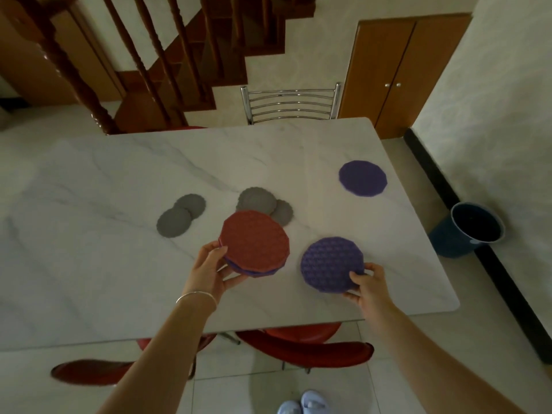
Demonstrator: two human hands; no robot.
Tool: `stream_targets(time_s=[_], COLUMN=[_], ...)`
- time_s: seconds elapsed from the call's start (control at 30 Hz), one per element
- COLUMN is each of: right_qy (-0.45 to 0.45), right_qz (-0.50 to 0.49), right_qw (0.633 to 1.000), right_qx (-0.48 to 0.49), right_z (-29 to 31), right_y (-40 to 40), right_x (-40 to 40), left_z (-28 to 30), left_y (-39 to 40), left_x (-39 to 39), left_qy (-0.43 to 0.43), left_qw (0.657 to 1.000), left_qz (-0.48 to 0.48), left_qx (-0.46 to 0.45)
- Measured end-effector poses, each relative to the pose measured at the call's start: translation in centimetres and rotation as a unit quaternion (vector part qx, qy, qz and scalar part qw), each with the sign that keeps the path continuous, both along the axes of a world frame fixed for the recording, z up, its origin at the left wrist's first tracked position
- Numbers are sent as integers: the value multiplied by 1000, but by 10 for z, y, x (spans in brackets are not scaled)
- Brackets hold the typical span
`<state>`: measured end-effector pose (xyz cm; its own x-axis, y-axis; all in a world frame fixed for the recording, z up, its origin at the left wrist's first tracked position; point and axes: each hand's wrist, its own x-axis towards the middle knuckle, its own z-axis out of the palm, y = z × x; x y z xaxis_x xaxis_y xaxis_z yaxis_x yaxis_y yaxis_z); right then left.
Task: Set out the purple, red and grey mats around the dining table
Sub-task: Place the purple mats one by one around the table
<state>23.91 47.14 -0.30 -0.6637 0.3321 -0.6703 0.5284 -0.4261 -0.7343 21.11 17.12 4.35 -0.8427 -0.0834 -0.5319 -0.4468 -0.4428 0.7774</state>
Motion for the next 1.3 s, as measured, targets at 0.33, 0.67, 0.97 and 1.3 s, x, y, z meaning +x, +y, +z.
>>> stream_targets(time_s=[0.33,0.67,0.97,1.3], right_qy=[21,39,34,138], right_qz=[149,465,500,337], right_qw=[952,604,569,922], right_qx=[266,646,652,132], right_z=[-30,-34,-45,57], right_y=[-16,-26,-25,-108], right_x=[-6,15,17,-50], left_z=[-6,-19,-14,15], left_y=[12,22,19,-11], left_x=[24,34,33,28], left_qy=[-6,-14,-9,13], left_qw=[1000,1000,999,998], left_qz=[13,24,38,41], left_qx=[-11,6,6,36])
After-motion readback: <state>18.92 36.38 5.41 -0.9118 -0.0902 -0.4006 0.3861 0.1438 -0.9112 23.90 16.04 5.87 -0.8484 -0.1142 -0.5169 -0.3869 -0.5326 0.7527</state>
